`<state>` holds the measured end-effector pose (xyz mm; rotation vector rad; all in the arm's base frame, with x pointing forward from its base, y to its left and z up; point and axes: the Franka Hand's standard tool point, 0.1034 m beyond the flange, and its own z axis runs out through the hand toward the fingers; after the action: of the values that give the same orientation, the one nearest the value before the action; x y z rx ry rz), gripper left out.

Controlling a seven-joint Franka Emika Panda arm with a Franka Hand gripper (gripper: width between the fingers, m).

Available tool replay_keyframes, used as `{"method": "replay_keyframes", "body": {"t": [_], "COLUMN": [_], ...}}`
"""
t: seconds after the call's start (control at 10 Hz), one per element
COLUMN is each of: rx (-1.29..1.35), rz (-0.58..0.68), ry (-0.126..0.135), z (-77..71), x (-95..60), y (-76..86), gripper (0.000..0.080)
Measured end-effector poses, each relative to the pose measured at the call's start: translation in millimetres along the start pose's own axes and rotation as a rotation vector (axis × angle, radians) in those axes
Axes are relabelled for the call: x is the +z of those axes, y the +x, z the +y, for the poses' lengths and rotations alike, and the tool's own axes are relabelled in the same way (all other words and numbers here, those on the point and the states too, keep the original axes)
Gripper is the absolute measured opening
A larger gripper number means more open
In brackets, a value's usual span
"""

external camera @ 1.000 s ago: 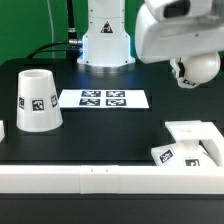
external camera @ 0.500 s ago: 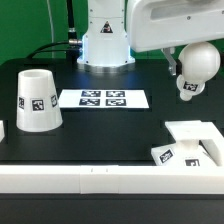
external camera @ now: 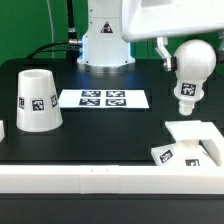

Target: Assemble lamp

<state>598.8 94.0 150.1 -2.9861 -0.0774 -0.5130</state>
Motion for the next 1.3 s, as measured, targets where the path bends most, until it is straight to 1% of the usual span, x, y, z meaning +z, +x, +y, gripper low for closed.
{"method": "replay_keyframes", "body": {"t": [0.1, 0.4, 0.6, 0.7, 0.8, 1.0, 1.2, 1.3], "rx": [-0.003, -0.002, -0.029, -0.042, -0.052, -0.056, -0.056, -0.057], "rz": [0.036, 0.030, 0.032, 0.025, 0.034, 0.040, 0.051, 0.085], "ry": [-0.001, 0.000, -0.003, -0.004, -0.006, -0.004, -0.005, -0.009], "z": [-1.6, -1.7, 1.8, 4.2, 7.9, 11.7, 11.8, 12.3], "x": [-2.0, -0.5, -1.9, -8.1, -13.5, -18.7, -17.8, -17.4], "y": [5.7, 4.0, 5.1, 10.9, 20.5, 37.0, 37.3, 39.1], "gripper": [0.0576, 0.0576, 0.0576, 0.0576, 0.0576, 0.0576, 0.0576, 0.0576]}}
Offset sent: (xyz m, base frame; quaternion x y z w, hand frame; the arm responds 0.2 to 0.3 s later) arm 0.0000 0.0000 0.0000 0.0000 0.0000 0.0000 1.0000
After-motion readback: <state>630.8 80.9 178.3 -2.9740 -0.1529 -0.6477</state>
